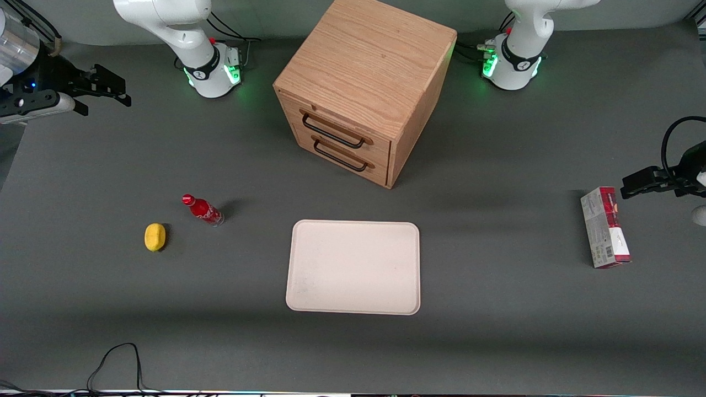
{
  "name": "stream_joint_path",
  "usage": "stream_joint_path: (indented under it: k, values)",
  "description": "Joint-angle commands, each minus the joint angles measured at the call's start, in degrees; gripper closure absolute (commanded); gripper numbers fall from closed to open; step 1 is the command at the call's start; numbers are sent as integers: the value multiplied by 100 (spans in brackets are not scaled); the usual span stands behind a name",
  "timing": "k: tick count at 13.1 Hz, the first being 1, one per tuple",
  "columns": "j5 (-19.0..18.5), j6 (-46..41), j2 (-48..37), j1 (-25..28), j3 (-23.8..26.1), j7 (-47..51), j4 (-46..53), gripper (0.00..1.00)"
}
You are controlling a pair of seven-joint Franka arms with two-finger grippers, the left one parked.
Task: Place coke bottle on tray
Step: 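Move the right gripper down toward the red Coca-Cola bottle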
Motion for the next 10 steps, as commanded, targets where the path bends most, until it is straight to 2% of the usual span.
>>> stream_joint_path:
  k: [1, 5, 10]
  values:
    - [10, 270, -16, 57, -47, 117, -152, 0]
    - [10, 1287, 256, 48, -47, 91, -783, 0]
    - [18, 3089, 993, 135, -39, 91, -1619, 0]
